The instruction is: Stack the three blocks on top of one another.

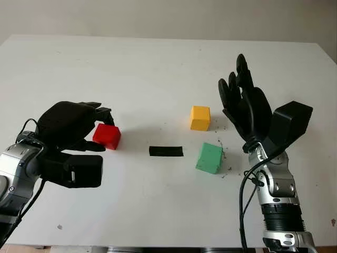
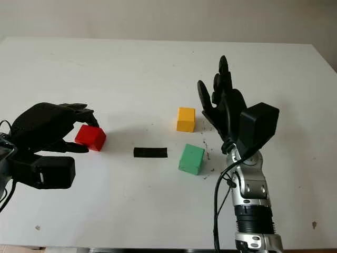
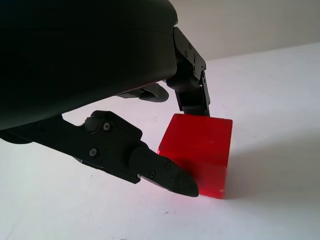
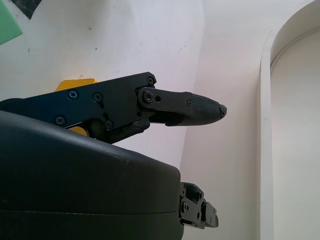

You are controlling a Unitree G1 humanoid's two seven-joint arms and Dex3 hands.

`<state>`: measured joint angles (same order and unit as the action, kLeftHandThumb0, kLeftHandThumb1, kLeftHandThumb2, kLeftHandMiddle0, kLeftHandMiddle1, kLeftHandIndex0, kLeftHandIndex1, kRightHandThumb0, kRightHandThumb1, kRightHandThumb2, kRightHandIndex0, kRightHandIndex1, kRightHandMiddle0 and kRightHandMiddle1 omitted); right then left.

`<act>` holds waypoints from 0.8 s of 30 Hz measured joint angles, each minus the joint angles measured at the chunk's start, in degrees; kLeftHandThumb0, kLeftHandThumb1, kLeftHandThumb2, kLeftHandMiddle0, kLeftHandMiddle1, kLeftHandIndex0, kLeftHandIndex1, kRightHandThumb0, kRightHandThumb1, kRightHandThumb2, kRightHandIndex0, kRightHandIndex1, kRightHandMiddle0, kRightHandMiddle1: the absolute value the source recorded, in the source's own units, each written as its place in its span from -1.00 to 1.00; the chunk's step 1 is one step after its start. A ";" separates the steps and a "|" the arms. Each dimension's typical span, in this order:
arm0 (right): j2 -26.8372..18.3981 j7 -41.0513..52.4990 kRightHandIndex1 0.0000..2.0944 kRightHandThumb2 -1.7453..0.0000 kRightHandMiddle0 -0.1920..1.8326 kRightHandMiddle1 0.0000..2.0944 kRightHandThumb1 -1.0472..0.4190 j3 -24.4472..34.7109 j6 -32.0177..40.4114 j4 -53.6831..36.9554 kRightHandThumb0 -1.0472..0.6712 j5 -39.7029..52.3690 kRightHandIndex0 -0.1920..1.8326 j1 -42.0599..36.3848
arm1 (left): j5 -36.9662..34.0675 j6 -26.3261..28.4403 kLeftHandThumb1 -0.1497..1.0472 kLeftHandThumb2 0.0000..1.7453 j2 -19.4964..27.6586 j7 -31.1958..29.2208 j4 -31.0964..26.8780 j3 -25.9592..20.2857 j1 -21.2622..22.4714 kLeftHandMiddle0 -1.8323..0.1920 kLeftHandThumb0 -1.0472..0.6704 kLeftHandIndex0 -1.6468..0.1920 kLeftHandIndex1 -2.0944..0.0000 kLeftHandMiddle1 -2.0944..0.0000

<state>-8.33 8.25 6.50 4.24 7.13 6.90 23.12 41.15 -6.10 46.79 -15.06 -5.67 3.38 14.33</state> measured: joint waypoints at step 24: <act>0.64 1.32 -1.00 0.55 -1.00 -1.00 -1.00 -0.03 -1.52 1.38 -0.46 0.74 -1.00 -0.08 | -19.76 -15.35 0.99 -0.92 -5.41 -10.08 16.38 3.57 17.71 0.56 -0.31 0.51 -0.41 0.99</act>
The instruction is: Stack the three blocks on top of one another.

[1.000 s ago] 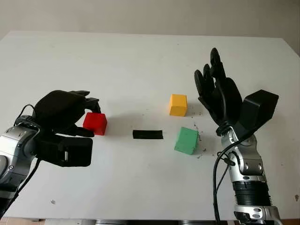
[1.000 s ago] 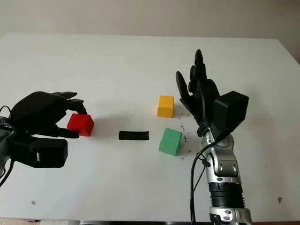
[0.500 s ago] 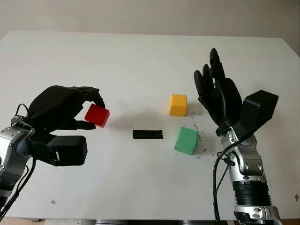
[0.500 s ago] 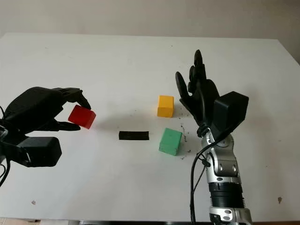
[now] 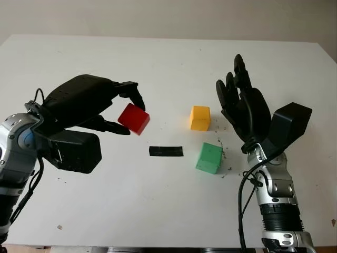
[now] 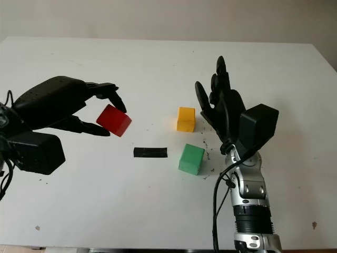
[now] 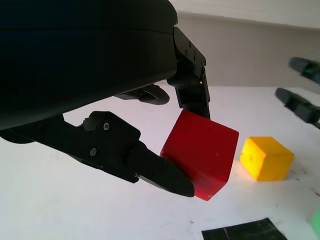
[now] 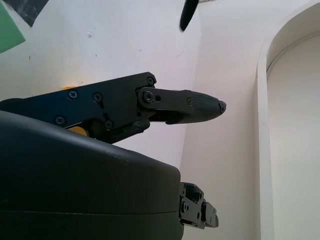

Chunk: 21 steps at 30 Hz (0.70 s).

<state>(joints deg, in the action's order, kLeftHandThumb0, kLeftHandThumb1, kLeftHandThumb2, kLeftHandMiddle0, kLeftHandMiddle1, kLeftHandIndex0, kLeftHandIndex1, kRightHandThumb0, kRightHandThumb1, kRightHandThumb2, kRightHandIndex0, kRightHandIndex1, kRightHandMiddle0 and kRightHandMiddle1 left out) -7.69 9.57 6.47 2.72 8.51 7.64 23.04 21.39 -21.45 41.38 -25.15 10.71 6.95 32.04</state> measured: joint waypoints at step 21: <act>0.65 -1.88 -1.00 0.58 -1.00 -1.00 -1.00 -0.47 0.40 -0.31 -0.48 -0.50 -1.00 -0.22 | 1.66 38.27 0.99 -0.94 -15.68 -0.08 -23.71 3.87 -10.20 0.62 -0.26 0.56 -0.70 0.98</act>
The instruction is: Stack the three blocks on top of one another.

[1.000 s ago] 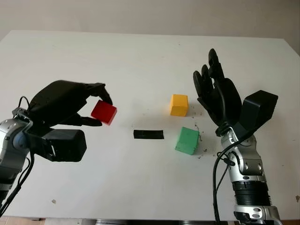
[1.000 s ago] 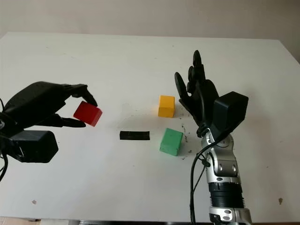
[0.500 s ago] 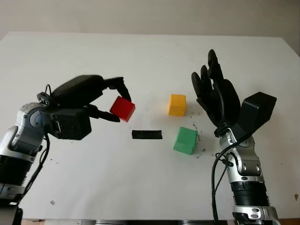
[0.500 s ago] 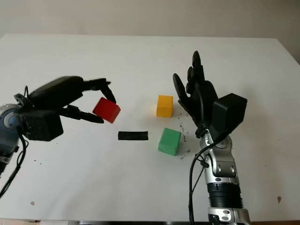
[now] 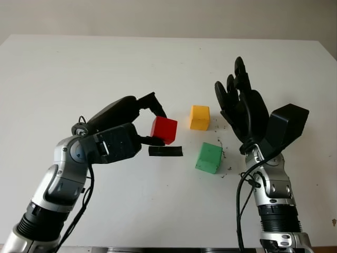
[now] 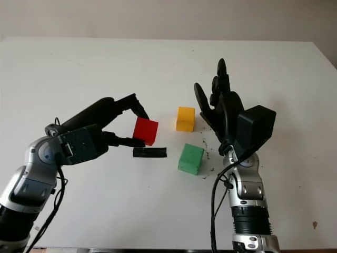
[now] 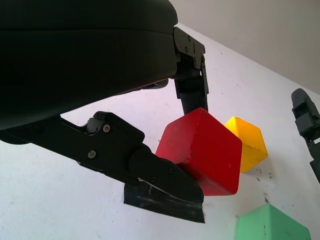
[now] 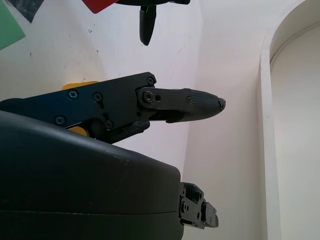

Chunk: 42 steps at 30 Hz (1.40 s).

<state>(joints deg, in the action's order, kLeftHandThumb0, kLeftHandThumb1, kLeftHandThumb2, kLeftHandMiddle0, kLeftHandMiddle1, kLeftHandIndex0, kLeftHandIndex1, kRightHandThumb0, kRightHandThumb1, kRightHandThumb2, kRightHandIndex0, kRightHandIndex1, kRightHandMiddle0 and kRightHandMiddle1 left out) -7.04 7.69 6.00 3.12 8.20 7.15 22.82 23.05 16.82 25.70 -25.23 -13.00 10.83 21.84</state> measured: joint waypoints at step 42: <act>0.36 0.38 -1.00 0.59 -1.00 -1.00 -1.00 0.20 -0.44 0.13 -0.47 0.16 -1.00 0.28 | 4.70 3.13 1.00 -0.86 -5.58 6.23 5.97 4.13 -3.66 0.66 -0.31 0.58 -0.60 0.96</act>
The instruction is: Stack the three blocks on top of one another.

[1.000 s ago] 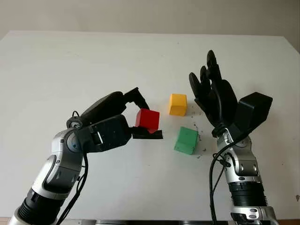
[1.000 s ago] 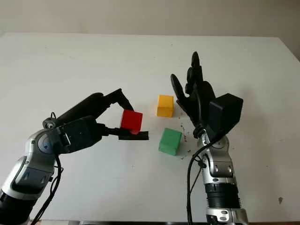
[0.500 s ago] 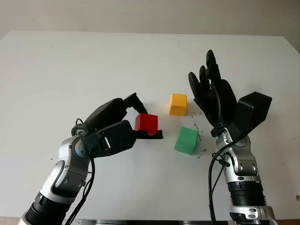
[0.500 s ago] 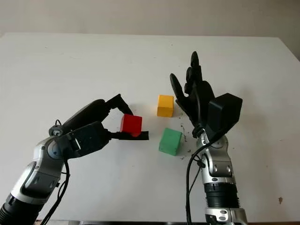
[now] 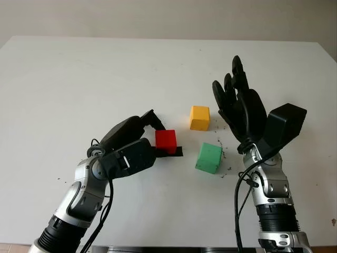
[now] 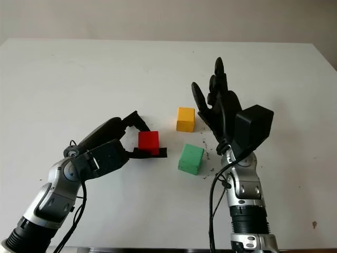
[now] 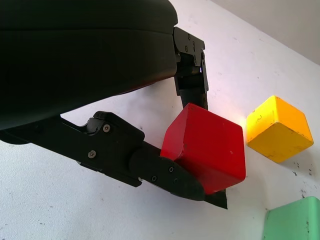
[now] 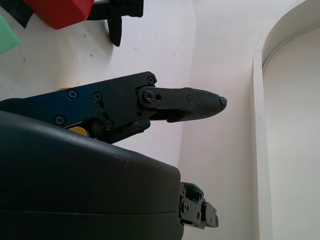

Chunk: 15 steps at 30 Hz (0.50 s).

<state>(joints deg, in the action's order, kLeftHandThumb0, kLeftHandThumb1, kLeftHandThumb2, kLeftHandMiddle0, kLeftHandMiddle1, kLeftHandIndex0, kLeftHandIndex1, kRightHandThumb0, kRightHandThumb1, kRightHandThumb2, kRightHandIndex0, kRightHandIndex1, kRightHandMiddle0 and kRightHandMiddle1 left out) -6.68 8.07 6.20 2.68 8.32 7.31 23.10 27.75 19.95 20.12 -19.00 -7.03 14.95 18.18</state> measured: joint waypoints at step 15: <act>-0.01 0.33 -1.00 0.59 -1.00 -1.00 -1.00 0.31 0.22 -0.17 -0.46 0.00 -1.00 -0.08 | 0.14 -0.79 0.98 -0.94 0.69 -2.19 0.74 0.21 0.46 0.83 -0.34 0.80 -0.04 0.98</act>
<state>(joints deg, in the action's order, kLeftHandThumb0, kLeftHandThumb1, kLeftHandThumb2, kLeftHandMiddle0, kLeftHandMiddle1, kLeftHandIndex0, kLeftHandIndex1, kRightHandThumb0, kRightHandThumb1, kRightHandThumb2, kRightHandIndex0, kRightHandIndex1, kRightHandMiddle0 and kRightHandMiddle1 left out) -6.69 8.40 6.51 2.90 8.16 7.31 23.02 27.89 19.16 20.82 -21.19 -6.29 15.17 18.63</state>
